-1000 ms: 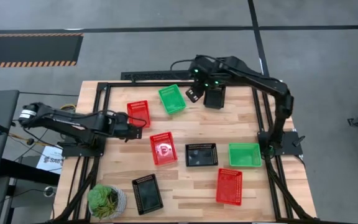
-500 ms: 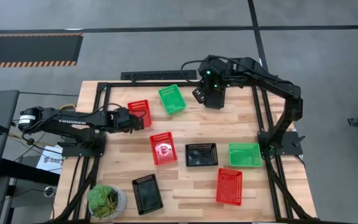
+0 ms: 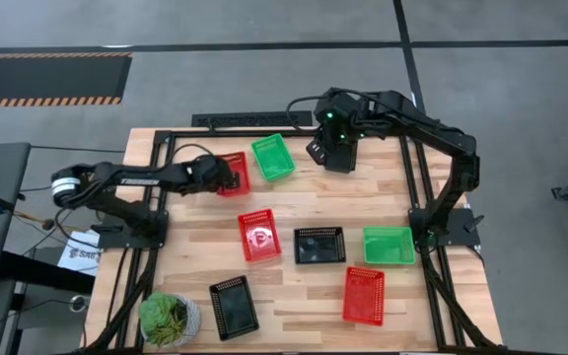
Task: Stack baskets by color
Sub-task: Adjust the top red bin
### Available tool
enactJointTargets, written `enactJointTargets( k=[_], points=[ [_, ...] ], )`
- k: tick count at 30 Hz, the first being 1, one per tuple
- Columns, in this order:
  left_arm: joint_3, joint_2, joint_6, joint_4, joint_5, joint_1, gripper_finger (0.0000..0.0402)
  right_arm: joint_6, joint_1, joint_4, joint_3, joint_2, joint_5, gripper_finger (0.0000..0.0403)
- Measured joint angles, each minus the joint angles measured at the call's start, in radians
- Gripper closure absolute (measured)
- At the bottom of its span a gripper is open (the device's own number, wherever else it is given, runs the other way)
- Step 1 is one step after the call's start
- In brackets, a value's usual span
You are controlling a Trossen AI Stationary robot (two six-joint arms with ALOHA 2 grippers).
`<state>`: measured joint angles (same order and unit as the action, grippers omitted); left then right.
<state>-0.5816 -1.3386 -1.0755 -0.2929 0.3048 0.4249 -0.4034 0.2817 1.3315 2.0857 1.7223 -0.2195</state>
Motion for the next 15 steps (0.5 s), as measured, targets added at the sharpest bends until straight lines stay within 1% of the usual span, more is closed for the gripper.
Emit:
enactJointTargets(
  k=[4, 10, 13, 15],
  points=[
    [0.000, -0.046, 0.053, 0.085, -0.050, 0.074, 0.0145, 0.021, 0.000, 0.000, 0.000, 0.000, 0.000, 0.0214],
    [0.000, -0.054, 0.062, 0.203, -0.112, 0.162, 0.0145, 0.044, 0.012, 0.000, 0.000, 0.000, -0.005, 0.0216],
    [0.000, -0.054, 0.062, 0.274, -0.160, 0.188, 0.0145, 0.018, 0.023, -0.003, -0.008, 0.000, -0.041, 0.0216],
    [0.000, -0.054, 0.075, 0.317, -0.192, 0.198, 0.0145, -0.012, 0.036, -0.003, -0.048, -0.001, -0.083, 0.0217]
  ],
)
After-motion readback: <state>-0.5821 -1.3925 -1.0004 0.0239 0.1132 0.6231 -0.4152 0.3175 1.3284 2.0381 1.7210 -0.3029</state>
